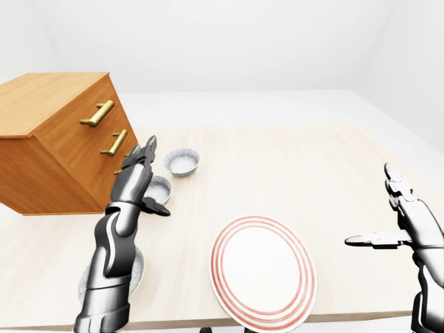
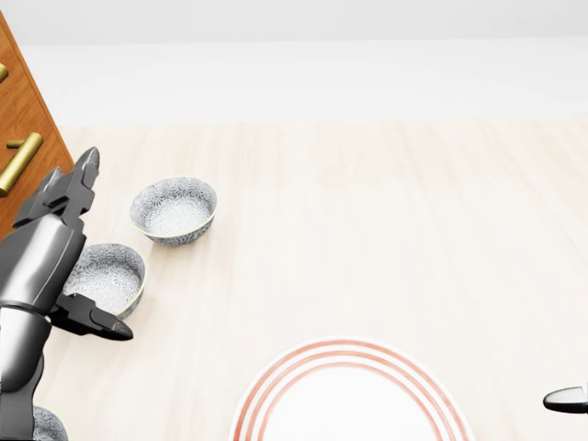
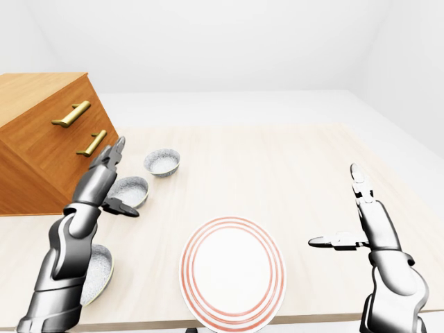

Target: Put the bowl in the middle on the plate.

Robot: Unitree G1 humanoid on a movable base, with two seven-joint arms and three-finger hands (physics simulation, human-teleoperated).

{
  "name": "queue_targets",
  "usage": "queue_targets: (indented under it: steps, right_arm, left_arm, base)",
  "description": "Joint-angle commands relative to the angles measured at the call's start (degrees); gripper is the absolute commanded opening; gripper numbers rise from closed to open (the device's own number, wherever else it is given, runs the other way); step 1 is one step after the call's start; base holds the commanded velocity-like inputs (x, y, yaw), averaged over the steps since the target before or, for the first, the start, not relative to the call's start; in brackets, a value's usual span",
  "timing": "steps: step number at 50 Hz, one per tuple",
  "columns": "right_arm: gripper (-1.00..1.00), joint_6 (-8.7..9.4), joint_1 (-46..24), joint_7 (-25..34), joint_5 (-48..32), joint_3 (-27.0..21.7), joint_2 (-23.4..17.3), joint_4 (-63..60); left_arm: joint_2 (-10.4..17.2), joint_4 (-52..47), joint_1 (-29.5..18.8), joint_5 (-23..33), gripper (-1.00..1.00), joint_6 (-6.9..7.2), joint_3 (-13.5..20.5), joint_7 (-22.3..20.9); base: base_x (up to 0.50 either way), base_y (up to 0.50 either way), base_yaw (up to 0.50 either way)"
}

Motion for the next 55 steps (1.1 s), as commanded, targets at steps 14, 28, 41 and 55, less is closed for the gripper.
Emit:
queue_targets:
  steps: [14, 28, 41, 55]
  right_arm:
    - [1.0, 0.0, -0.1, 0.1, -0.2, -0.1, 0.0, -0.1]
    - [1.0, 0.0, 0.0, 0.0, -0.1, 0.0, 0.0, 0.0]
    - [1.0, 0.0, -0.1, -0.3, -0.1, 0.2, -0.2, 0.5]
    - [1.0, 0.0, -0.1, -0.4, -0.2, 0.5, -0.3, 0.9]
  left_arm:
    - [8.9, 7.5, -7.2, 13.0, 1.0, -3.34, 3.5, -6.2]
    - [13.2, 10.3, -7.0, 16.4, 1.0, -7.84, 6.2, -9.9]
    - [11.8, 12.3, -7.7, 16.6, 1.0, -7.84, 4.8, -9.1]
    - [8.7, 15.3, -8.2, 16.7, 1.0, -7.84, 2.2, -5.9]
  base:
    - [0.0, 0.0, 0.0]
    - [0.0, 0.0, 0.0]
    - [0.0, 0.0, 0.0]
    - [0.0, 0.0, 0.0]
